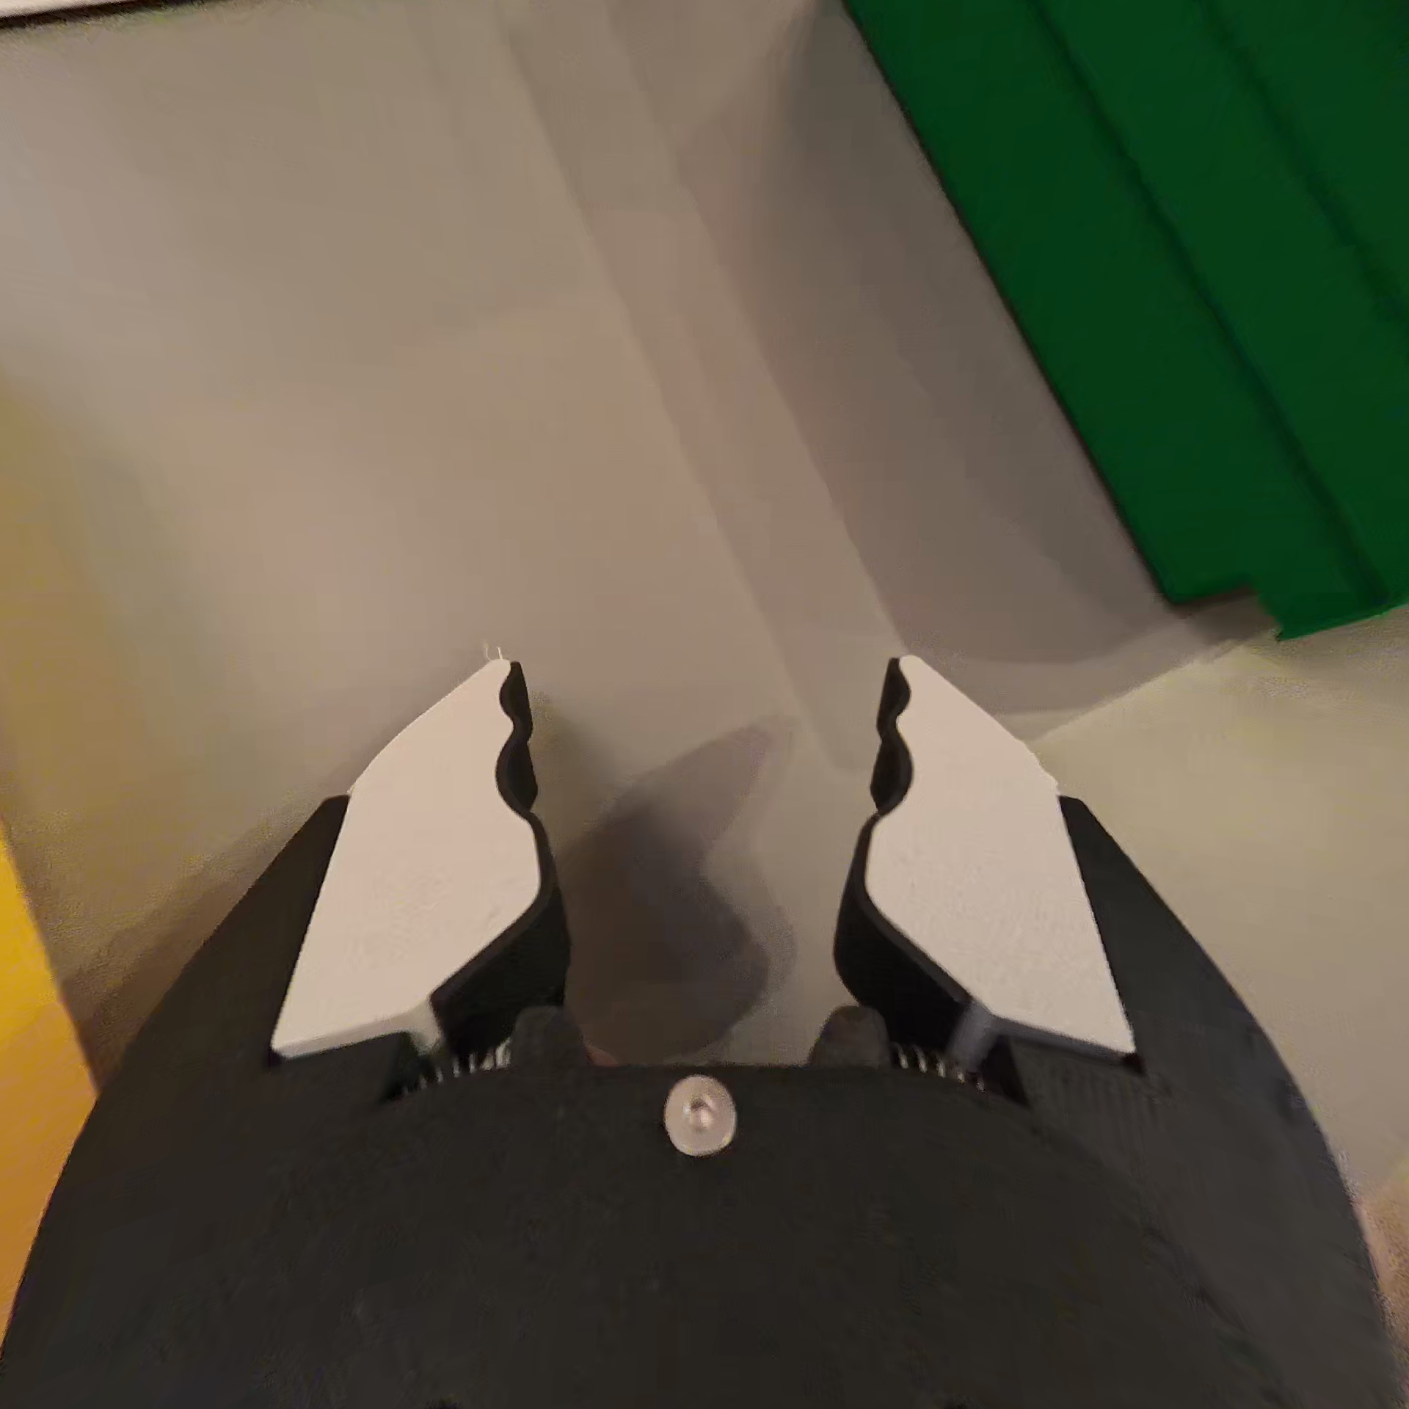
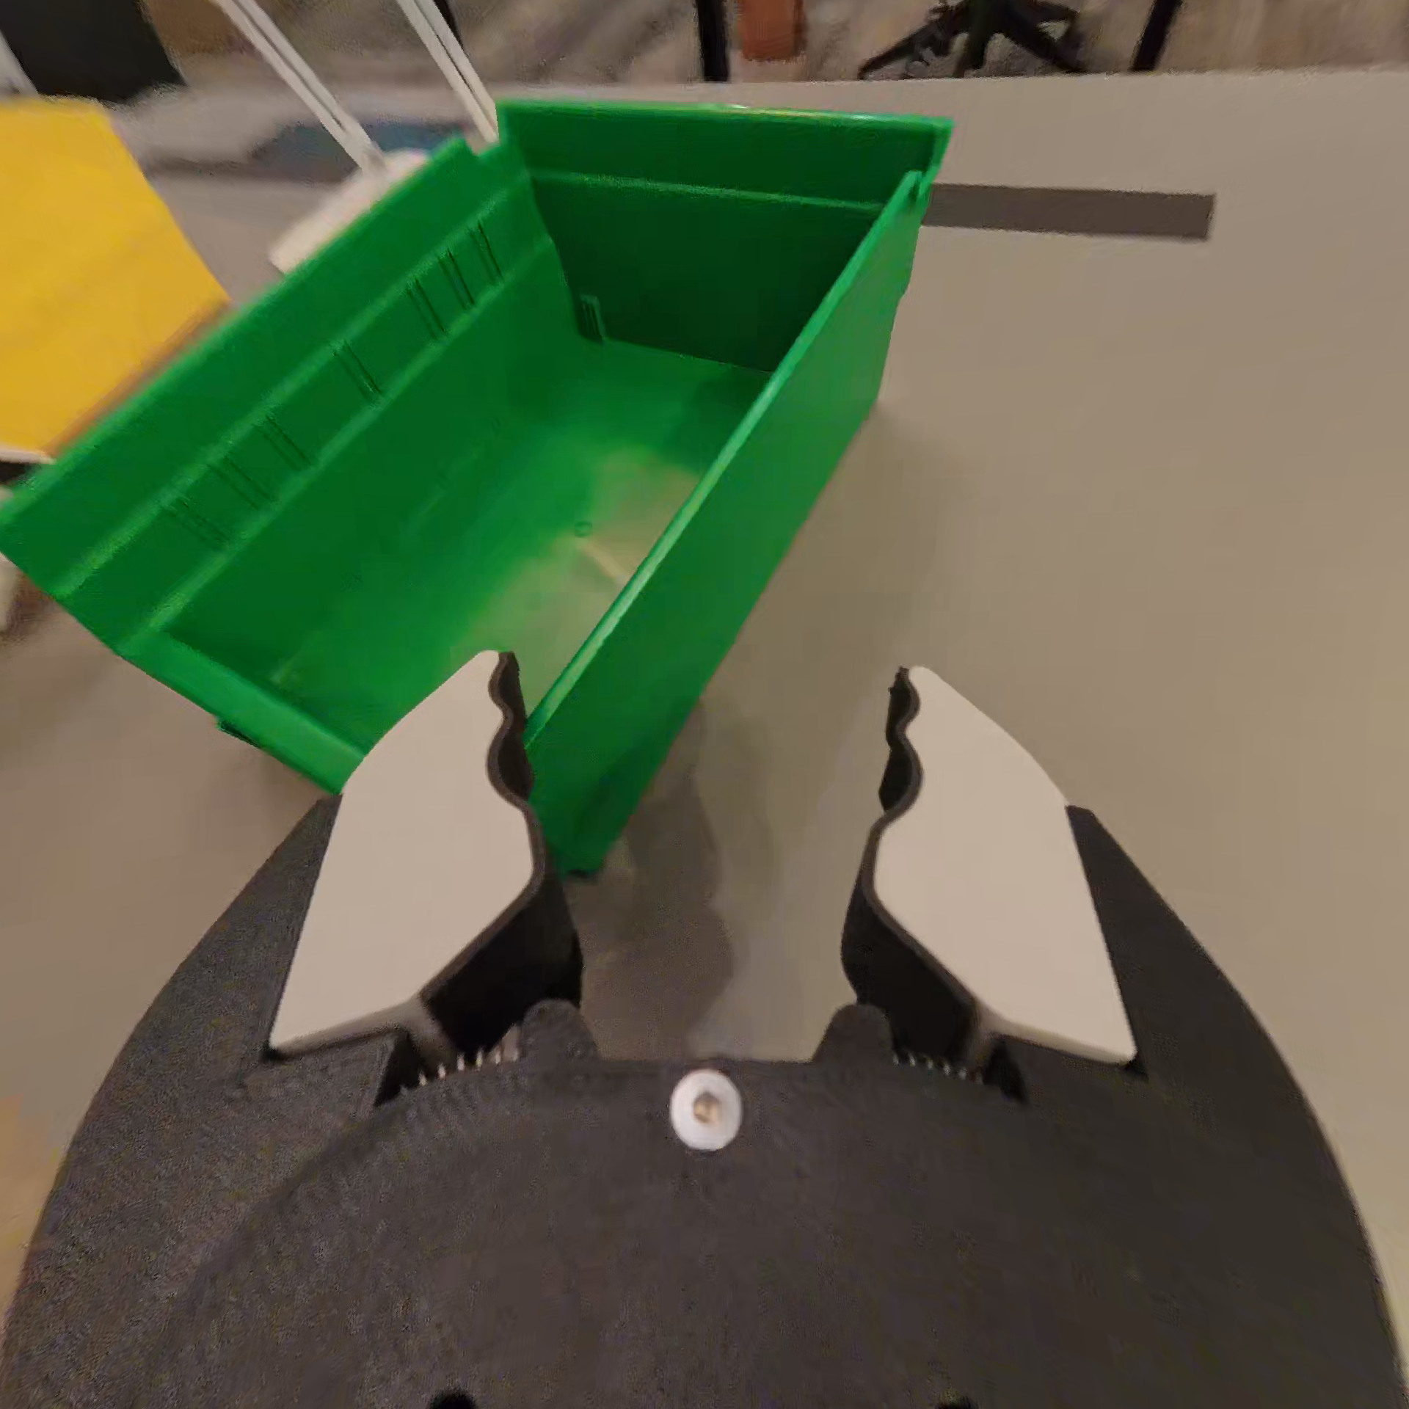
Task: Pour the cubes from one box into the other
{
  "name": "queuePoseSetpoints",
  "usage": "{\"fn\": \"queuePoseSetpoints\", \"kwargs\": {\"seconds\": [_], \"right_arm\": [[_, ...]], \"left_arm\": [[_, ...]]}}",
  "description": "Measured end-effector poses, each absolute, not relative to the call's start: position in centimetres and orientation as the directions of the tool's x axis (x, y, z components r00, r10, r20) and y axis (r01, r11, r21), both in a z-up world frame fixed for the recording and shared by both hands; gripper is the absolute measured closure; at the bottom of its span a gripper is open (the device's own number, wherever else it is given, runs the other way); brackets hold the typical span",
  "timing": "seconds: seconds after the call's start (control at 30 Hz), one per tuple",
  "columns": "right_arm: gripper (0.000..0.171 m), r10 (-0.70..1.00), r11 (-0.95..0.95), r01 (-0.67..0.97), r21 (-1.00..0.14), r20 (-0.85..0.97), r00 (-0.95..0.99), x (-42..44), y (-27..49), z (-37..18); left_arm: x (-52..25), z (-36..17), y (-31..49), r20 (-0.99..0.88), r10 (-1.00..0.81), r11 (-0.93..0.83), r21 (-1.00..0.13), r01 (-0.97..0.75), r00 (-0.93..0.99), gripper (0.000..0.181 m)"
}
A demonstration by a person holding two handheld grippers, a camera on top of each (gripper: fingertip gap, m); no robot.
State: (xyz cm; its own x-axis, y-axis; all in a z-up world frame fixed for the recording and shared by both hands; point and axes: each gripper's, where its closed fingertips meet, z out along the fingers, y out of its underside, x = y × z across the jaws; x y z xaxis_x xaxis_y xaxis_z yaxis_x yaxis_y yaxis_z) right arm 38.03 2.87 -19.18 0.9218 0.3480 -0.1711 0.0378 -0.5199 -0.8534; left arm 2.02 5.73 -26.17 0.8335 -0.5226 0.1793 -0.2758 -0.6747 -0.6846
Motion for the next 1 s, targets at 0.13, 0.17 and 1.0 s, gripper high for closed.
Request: {"fn": "queuePoseSetpoints", "kwargs": {"seconds": [0.13, 0.17, 1.0], "right_arm": [[0.098, 0.352, -0.497, 0.064, -0.865, -0.134, 0.926, 40.0, 2.4, -19.0], [0.096, 0.352, -0.476, 0.041, -0.878, -0.147, 0.924, 40.5, 2.3, -18.6], [0.05, 0.325, -0.683, 0.276, -0.676, 0.057, 0.944, 45.4, 3.0, -27.8]], "left_arm": [[2.9, -27.3, 5.3, 0.099, -0.553, -0.651, -0.671, -0.355, 0.827, 0.092], [2.8, -27.3, 5.4, 0.09, -0.551, -0.648, -0.673, -0.357, 0.83, 0.092], [4.9, -27.7, 7.1, 0.002, -0.572, -0.604, -0.677, -0.42, 0.82, 0.105]]}}
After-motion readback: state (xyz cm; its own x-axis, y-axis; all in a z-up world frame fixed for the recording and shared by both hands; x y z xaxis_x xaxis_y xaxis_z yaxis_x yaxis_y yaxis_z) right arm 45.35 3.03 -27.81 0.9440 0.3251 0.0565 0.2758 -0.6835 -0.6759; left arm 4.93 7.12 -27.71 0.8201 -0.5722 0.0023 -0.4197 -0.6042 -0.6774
